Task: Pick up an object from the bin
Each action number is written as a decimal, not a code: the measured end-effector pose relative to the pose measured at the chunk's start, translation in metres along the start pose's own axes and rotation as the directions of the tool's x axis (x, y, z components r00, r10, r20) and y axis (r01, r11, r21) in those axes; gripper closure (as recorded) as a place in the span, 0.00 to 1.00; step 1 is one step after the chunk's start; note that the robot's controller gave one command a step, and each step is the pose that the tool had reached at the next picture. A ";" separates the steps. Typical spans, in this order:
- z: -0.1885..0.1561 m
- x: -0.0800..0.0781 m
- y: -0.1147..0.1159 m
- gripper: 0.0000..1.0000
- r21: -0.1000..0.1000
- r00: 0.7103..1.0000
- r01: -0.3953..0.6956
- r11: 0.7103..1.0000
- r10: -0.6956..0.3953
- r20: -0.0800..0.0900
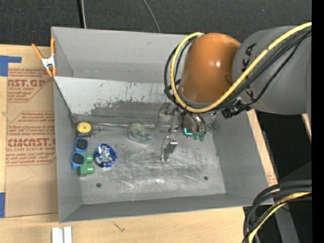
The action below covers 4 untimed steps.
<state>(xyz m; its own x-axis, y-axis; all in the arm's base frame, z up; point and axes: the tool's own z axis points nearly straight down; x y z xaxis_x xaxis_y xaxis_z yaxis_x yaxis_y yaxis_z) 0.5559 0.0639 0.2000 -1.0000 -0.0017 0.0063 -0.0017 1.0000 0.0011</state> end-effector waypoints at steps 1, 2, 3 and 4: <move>0.128 -0.013 0.046 0.00 0.003 0.957 0.289 0.957 -0.289 0.013; 0.128 0.012 0.151 0.00 0.005 0.839 0.544 0.839 -0.544 0.013; 0.126 0.011 0.150 1.00 0.003 0.841 0.540 0.841 -0.540 0.014; 0.017 0.013 0.144 1.00 0.007 0.827 0.562 0.827 -0.562 0.014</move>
Offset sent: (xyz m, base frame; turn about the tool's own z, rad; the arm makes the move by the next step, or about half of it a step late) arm 0.0092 0.0448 -0.1300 -0.2917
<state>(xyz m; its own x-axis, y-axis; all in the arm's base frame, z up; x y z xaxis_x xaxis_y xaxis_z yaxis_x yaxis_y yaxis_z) 0.5424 0.2079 0.1832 -0.8260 -0.5636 -0.0098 -0.5636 0.8260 -0.0022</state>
